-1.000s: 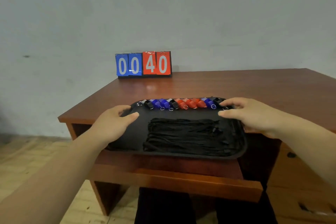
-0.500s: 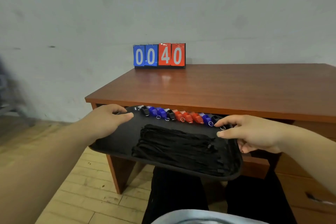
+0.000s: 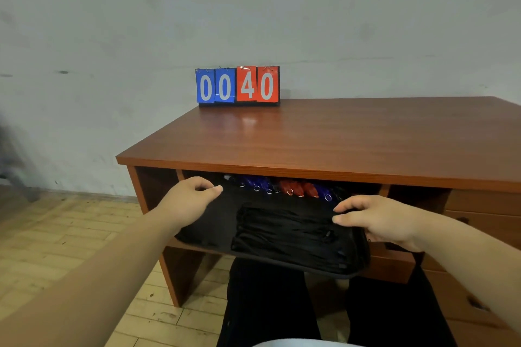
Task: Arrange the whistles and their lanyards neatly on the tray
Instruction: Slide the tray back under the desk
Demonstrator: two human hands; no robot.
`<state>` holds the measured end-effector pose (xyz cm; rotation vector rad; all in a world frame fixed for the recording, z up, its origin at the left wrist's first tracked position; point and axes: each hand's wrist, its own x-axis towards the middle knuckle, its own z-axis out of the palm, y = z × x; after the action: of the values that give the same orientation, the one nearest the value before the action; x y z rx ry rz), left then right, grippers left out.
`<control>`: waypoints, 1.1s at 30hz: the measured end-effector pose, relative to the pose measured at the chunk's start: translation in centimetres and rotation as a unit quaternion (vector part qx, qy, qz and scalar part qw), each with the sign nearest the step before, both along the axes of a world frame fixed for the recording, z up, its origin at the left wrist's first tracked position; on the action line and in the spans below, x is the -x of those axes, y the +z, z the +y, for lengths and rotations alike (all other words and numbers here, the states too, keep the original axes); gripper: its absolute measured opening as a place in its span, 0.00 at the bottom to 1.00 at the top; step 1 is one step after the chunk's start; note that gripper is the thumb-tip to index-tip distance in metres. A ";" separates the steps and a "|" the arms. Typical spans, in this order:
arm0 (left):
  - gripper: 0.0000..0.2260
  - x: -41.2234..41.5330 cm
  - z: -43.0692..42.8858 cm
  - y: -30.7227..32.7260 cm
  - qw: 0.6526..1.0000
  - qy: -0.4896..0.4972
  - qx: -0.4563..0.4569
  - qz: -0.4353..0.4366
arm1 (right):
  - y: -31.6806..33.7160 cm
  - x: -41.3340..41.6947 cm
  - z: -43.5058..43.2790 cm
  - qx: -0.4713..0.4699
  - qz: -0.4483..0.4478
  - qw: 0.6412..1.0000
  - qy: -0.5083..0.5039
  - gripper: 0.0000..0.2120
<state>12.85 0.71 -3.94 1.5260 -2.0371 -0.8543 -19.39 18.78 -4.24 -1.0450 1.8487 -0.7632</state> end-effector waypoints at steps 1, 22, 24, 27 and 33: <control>0.11 0.4 -0.4 -0.4 1.000 -0.001 -0.003 0.005 | -0.2 0.1 -0.2 0.001 0.008 1.000 -0.003 0.17; 0.12 4.4 -5.2 -5.0 0.999 0.024 0.021 0.041 | -3.1 1.2 -3.1 0.115 0.110 0.987 -0.030 0.20; 0.13 4.5 -5.0 -5.0 0.999 0.018 0.034 0.027 | -3.2 1.1 -3.1 0.106 0.122 0.987 -0.020 0.21; 0.13 4.6 -4.9 -4.9 0.999 0.006 0.051 -0.003 | -3.1 0.7 -3.1 0.097 0.131 0.987 -0.011 0.22; 0.19 4.6 -4.9 -5.9 0.986 -0.006 0.125 -0.114 | -2.4 -0.2 -2.9 0.090 0.141 0.986 0.001 0.25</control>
<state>8.26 -4.19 -9.84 1.5279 -2.2180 -0.4222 -19.18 15.90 -6.63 -1.3272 2.0440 -0.8278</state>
